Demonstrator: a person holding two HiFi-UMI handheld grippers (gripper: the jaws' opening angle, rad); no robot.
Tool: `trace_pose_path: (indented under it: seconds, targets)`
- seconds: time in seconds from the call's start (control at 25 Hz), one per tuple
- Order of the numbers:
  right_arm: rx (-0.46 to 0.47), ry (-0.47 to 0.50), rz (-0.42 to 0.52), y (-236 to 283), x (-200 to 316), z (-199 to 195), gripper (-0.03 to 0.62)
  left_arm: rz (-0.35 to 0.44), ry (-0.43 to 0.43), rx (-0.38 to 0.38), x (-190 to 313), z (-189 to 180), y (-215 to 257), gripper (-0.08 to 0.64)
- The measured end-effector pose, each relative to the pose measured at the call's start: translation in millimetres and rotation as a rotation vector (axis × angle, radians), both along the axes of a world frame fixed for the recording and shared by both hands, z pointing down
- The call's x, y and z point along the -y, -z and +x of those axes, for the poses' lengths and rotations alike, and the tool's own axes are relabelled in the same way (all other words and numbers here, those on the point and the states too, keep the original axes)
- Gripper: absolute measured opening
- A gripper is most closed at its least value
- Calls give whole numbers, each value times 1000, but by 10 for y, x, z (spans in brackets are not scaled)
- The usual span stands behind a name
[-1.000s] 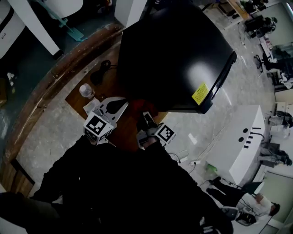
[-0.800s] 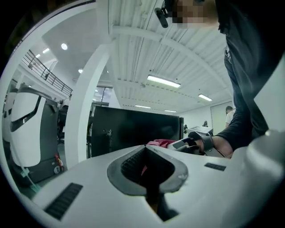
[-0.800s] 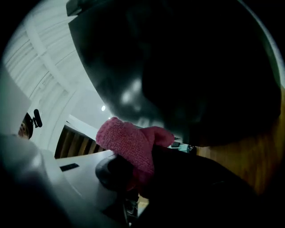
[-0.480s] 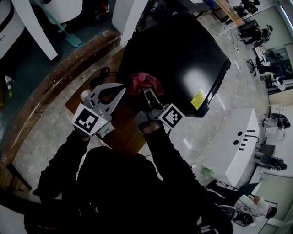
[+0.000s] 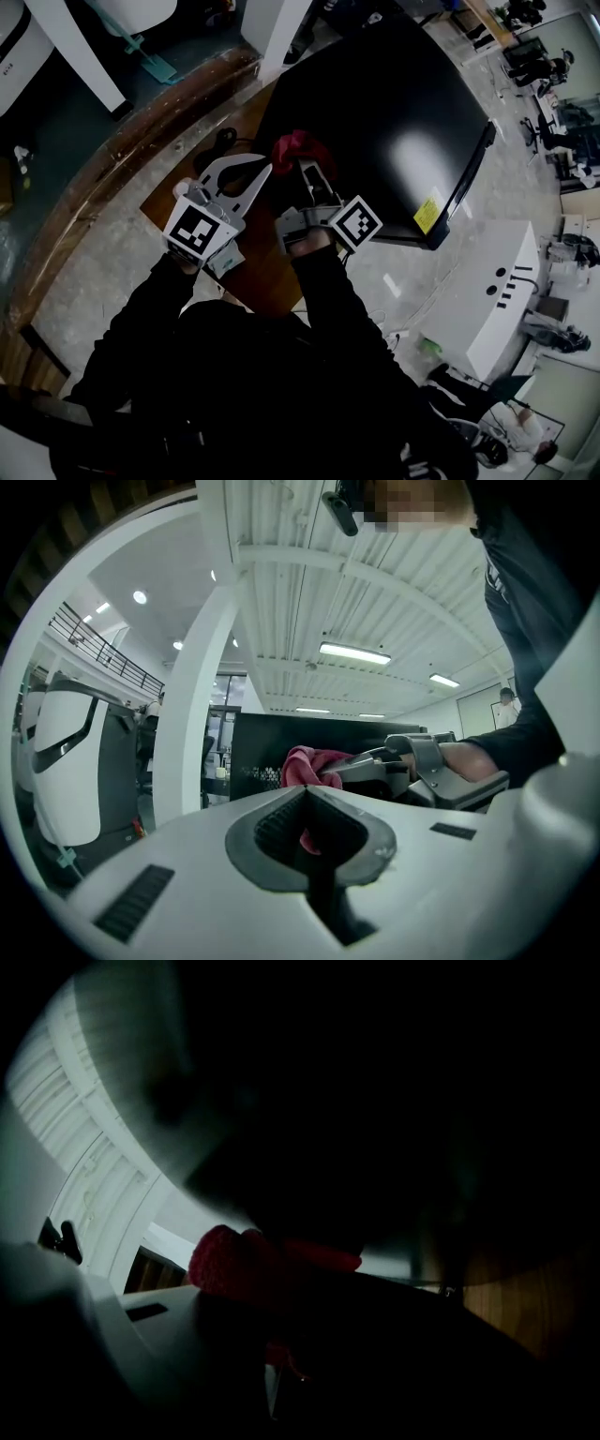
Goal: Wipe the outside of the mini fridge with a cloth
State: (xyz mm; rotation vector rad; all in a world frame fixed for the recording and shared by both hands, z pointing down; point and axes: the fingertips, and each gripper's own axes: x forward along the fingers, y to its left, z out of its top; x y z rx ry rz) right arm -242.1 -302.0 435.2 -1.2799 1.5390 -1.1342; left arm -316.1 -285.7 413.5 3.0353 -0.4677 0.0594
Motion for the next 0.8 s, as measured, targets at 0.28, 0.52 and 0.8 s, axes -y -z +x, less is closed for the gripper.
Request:
trace_pose_path:
  seconds: [0.28,0.52,0.8]
  targets:
    - [25,11,-68,-634,52,-17,83,-42,42,27,88,8,-535,3]
    - [24,-3,-191,-1403,23,-2,83,-190,39,176,87,62,-1401,3]
    - [75,-24,-327,-2190,-8,-7,83,-356,49,360,96,90,-2293,3]
